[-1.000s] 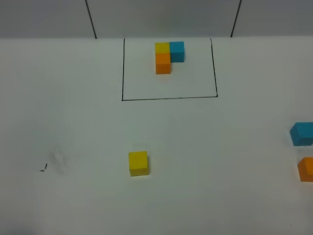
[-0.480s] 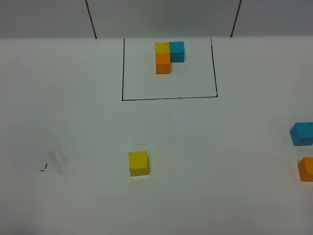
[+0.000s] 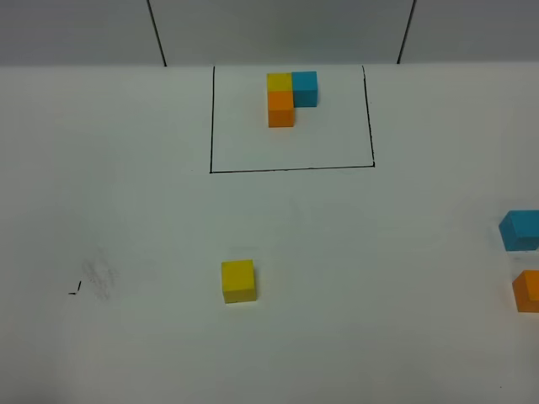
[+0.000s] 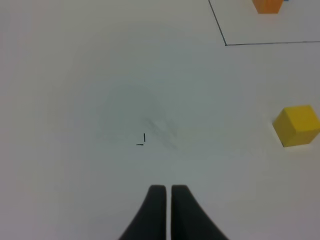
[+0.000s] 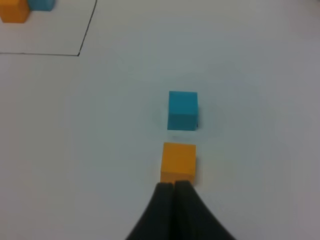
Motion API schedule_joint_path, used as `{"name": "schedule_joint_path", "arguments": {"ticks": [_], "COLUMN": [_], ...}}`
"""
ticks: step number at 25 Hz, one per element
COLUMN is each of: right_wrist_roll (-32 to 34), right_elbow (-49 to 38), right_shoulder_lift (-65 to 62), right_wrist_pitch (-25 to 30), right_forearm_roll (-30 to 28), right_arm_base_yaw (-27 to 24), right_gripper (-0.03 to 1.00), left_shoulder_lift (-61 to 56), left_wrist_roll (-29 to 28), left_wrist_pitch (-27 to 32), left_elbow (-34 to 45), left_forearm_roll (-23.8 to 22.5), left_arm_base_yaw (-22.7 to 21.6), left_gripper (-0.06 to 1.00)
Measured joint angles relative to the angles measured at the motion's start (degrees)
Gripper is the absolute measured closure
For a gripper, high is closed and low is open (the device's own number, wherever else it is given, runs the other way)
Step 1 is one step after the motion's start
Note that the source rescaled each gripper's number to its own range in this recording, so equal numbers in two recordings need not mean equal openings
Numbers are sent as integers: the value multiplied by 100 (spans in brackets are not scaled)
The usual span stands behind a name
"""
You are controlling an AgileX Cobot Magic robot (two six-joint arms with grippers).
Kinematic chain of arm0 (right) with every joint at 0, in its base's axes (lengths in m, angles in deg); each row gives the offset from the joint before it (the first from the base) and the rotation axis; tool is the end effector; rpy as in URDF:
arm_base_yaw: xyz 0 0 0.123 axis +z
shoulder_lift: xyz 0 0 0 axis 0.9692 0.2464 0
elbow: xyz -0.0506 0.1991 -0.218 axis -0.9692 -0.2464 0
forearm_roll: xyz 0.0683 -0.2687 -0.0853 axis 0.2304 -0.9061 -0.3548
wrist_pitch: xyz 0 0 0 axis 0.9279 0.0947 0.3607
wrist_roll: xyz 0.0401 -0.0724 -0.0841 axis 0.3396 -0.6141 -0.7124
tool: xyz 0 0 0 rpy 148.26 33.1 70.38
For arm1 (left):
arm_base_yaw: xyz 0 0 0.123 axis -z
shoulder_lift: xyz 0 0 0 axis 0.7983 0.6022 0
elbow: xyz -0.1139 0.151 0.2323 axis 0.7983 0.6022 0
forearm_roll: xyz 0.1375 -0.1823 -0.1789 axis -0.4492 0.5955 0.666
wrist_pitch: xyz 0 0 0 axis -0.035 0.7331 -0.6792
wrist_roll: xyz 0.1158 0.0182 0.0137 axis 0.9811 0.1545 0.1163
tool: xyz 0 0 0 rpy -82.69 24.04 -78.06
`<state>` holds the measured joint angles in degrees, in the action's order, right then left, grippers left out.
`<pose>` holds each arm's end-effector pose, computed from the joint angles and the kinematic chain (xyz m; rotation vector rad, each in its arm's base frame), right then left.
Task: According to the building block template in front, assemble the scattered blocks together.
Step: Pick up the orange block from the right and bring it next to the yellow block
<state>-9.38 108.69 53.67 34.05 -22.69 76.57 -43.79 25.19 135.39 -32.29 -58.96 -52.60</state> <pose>0.0364 0.0006 0.2835 -0.0400 2.0461 -0.0062 0.0361 -0.0122 0.2857 0.0585 2.0344 -0.1140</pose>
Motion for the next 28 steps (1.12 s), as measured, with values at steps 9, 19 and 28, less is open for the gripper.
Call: {"name": "schedule_joint_path", "arguments": {"ticks": [9, 19, 28], "right_wrist_roll": [0, 0, 0], "right_elbow": [0, 0, 0], "right_shoulder_lift": [0, 0, 0], "right_wrist_pitch": [0, 0, 0], "right_forearm_roll": [0, 0, 0], "right_arm_base_yaw": [0, 0, 0], "right_gripper": [97, 97, 97], "left_shoulder_lift": [0, 0, 0], "left_wrist_roll": [0, 0, 0], "left_wrist_pitch": [0, 0, 0], "left_elbow": [0, 0, 0], "left_forearm_roll": [0, 0, 0], "left_arm_base_yaw": [0, 0, 0], "left_gripper": [94, 94, 94]}}
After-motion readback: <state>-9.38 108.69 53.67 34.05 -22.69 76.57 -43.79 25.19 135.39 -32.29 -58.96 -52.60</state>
